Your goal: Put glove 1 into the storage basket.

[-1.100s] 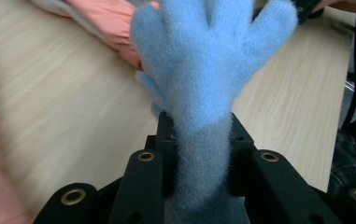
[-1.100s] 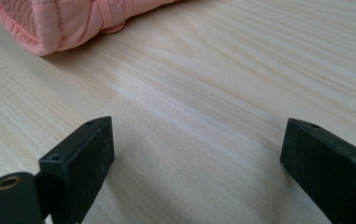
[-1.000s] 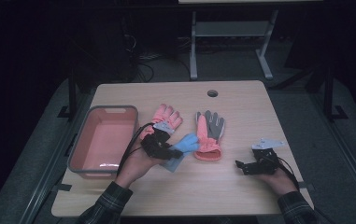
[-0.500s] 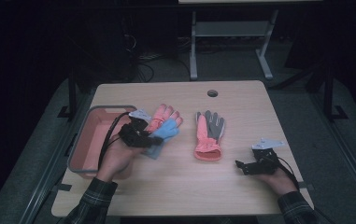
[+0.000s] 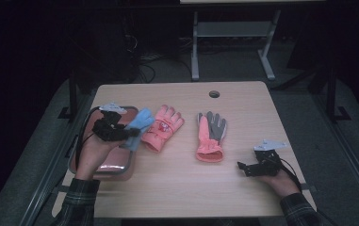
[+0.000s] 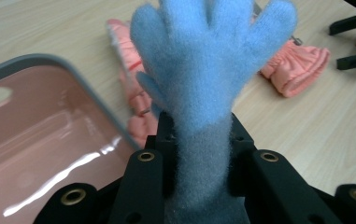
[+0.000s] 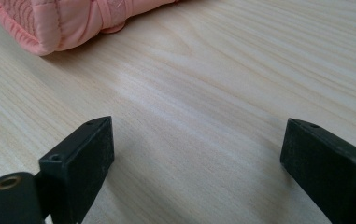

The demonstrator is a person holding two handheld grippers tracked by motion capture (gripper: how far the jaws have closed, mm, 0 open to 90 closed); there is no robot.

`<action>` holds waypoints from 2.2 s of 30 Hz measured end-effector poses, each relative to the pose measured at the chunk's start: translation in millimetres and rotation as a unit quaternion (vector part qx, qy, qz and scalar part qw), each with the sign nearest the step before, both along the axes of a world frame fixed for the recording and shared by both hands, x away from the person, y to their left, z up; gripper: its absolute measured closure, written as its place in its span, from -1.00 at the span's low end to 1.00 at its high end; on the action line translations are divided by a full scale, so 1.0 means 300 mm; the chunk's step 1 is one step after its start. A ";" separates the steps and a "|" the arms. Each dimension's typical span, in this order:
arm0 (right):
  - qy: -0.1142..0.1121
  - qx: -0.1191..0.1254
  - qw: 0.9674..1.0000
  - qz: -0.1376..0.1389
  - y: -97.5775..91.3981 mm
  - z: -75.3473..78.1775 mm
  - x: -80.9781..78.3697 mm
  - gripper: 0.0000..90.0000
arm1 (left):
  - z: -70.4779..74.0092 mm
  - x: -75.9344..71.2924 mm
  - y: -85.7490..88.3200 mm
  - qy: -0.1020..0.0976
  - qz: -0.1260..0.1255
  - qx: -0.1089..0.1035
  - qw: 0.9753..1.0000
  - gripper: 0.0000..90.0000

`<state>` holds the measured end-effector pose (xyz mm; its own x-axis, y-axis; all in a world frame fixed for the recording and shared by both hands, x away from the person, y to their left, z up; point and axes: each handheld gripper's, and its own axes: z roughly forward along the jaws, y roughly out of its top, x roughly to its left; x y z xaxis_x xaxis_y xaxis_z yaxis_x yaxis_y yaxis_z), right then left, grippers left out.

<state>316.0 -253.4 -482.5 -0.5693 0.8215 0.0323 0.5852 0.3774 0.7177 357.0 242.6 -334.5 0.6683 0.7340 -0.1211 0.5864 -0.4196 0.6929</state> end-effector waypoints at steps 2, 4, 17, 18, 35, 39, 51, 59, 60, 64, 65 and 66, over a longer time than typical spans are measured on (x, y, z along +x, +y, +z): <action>0.000 0.000 1.000 0.000 0.000 0.000 0.000 -0.80 | -0.001 0.003 0.026 -0.003 0.015 0.006 1.000 0.62; 0.000 0.000 1.000 0.000 0.000 0.000 0.000 -0.80 | -0.006 0.009 0.059 -0.006 0.033 0.015 0.999 0.62; 0.000 0.000 1.000 0.000 0.000 0.000 0.000 -0.80 | -0.103 0.065 0.224 0.022 0.113 0.041 0.993 0.62; 0.000 0.000 1.000 0.000 0.000 0.000 0.000 -0.80 | -0.119 0.074 0.229 0.028 0.116 0.044 0.992 0.62; 0.000 0.000 1.000 -0.001 0.001 0.000 0.001 -0.80 | -0.287 0.142 0.229 0.096 0.121 0.086 0.984 0.52; 0.000 0.000 1.000 -0.001 0.001 0.000 0.001 -0.80 | -0.296 0.145 0.229 0.104 0.124 0.085 0.983 0.37; 0.000 0.000 1.000 -0.001 0.001 0.000 0.001 -0.80 | -0.299 0.141 0.195 0.121 0.104 0.081 0.984 -0.23; 0.000 0.000 1.000 -0.001 0.001 0.000 0.001 -0.80 | -0.282 0.138 0.199 0.104 0.122 0.081 0.984 -0.58; 0.000 0.000 1.000 -0.001 0.001 0.000 0.001 -0.80 | -0.273 0.135 0.203 0.097 0.122 0.077 0.985 -0.58; 0.000 0.000 1.000 -0.001 0.001 0.000 0.001 -0.80 | -0.220 0.118 0.196 0.072 0.107 0.047 0.991 -0.58; 0.000 0.000 1.000 -0.001 0.001 0.000 0.001 -0.80 | -0.209 0.114 0.192 0.069 0.103 0.041 0.991 -0.58; 0.000 0.000 1.000 -0.001 0.001 0.000 0.001 -0.80 | -0.194 0.108 0.183 0.062 0.096 0.031 0.993 -0.58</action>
<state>316.2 -253.1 -482.6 -0.5682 0.8223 0.0327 0.5861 0.3764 0.7175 389.5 297.4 -392.7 0.4986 0.8547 -0.1448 0.7389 -0.3317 0.5865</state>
